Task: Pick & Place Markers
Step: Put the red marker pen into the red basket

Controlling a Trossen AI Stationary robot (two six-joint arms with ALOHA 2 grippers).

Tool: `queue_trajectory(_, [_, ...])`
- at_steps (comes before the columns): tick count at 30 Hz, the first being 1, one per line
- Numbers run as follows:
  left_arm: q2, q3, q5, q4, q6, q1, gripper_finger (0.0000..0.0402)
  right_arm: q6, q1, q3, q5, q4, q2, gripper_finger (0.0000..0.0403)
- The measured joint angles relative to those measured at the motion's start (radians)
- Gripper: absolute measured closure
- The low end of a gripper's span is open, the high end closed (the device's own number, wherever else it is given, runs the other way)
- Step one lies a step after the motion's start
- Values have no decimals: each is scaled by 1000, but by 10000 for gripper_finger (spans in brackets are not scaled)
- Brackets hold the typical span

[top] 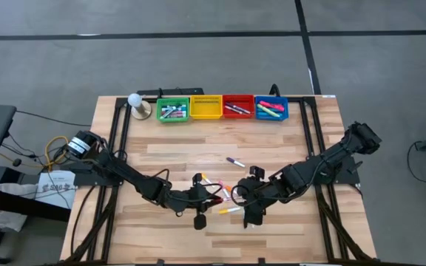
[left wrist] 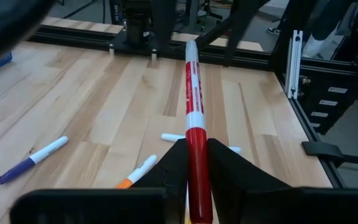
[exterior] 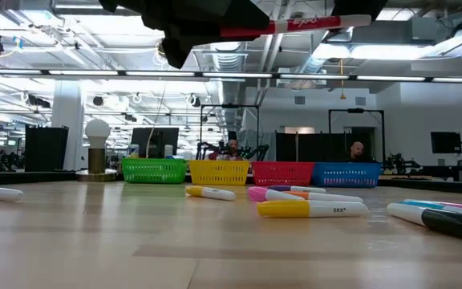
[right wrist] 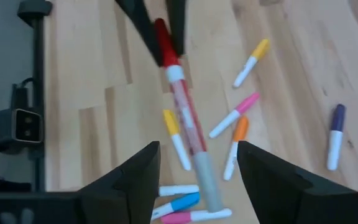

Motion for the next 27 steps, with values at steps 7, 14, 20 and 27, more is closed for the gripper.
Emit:
queue_trajectory(7, [-1, 0, 0, 0, 0, 0, 352, -2, -22, 0, -8, -20, 0, 198])
queue_trajectory(14, [-1, 0, 0, 0, 0, 0, 354, -21, -32, 0, -76, -20, 0, 226])
queue_trajectory(20, [-1, 0, 0, 3, 0, 0, 352, -36, -31, 0, -91, -19, 0, 255])
queue_trajectory(27, [-33, 1, -5, 18, 7, 0, 351, -36, -38, 0, -107, -19, 0, 287])
